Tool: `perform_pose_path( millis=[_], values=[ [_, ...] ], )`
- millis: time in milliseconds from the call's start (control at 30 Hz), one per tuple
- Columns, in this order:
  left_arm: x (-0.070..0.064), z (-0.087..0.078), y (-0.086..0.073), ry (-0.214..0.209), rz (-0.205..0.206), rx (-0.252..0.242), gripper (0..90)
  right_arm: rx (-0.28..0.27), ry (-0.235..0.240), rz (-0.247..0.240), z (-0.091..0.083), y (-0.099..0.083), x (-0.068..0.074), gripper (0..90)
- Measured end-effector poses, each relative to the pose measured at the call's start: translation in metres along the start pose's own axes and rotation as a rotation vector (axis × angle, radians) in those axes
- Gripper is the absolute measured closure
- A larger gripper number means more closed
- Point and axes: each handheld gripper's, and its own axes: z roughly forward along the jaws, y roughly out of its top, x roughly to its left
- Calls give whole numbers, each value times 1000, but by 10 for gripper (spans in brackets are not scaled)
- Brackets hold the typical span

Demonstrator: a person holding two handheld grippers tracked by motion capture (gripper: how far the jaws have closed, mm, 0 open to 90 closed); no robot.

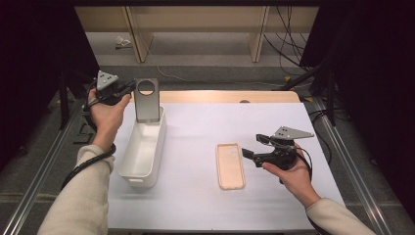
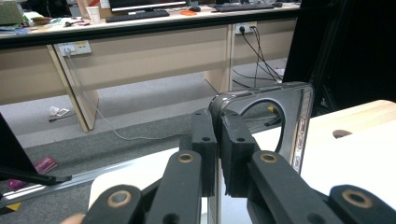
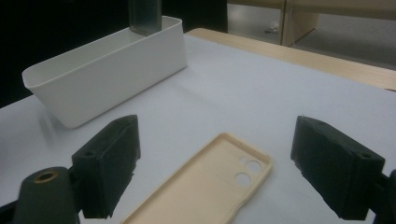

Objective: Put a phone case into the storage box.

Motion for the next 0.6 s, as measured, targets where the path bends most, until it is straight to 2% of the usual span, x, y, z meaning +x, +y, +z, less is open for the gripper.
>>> perform_pose_path(
  millis=[600],
  values=[
    [4, 8, -7, 6, -7, 22, 849, 1, 2, 1, 0, 0, 0, 165]
  ],
)
